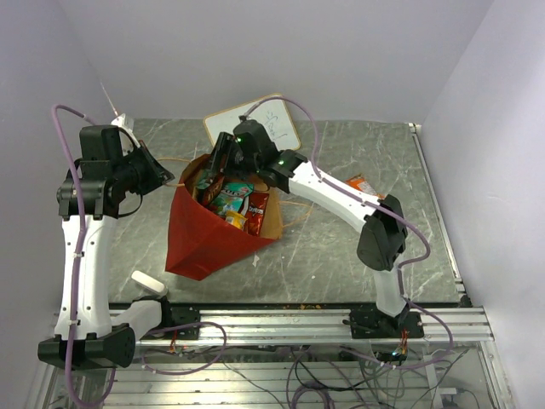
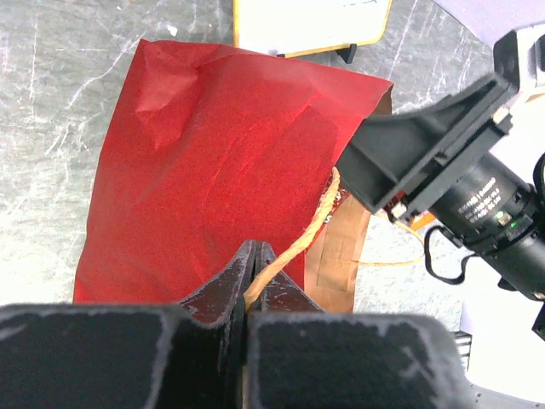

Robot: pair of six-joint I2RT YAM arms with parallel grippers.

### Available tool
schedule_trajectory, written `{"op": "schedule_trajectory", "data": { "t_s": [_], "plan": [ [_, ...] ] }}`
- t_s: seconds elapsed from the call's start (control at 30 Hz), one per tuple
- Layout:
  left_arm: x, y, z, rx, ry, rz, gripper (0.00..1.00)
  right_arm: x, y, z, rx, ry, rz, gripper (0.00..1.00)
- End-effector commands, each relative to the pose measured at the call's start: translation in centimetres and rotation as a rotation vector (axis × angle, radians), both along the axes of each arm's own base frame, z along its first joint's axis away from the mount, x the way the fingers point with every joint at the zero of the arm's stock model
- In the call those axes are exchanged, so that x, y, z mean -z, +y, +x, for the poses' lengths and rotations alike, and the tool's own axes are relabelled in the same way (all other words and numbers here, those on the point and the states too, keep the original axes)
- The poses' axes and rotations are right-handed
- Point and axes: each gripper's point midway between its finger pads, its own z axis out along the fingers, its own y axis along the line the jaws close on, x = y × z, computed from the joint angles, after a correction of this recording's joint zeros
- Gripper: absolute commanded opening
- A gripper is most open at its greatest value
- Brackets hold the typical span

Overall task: Take the snacks out of the paper bag
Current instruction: Take out the snack from the paper bag.

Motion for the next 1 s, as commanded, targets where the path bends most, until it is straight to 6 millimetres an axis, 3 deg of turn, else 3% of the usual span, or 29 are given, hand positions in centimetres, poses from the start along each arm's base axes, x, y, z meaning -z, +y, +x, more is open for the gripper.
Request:
{"op": "schedule_trajectory", "data": {
  "t_s": [0.0, 0.13, 0.43, 0.83, 0.97],
  "plan": [
    [-1.6, -0.1, -0.2, 0.003, -0.041, -0.008, 0.07, 0.4, 0.6, 2.8, 0.124, 0.002, 0.001, 0.64],
    [-1.6, 0.0, -0.1, 0.000, -0.041, 0.005, 0.07, 1.3, 0.5, 4.2, 0.203, 0.025, -0.044, 0.62],
    [-1.2, 0.1, -0.5, -0.019, -0.033, -0.006, 0.07, 2.2, 2.3, 4.7, 0.203, 0.009, -0.071, 0.54],
    [-1.4, 1.7, -1.0, -0.126, -0.021, 0.023, 0.07, 0.6, 5.4, 3.7, 0.078, -0.096, -0.024, 0.03],
    [-1.5, 2.4, -1.2, -0.168, -0.011, 0.041, 0.07, -1.9, 6.5, 3.0, 0.020, -0.145, 0.022, 0.00]
  ]
}}
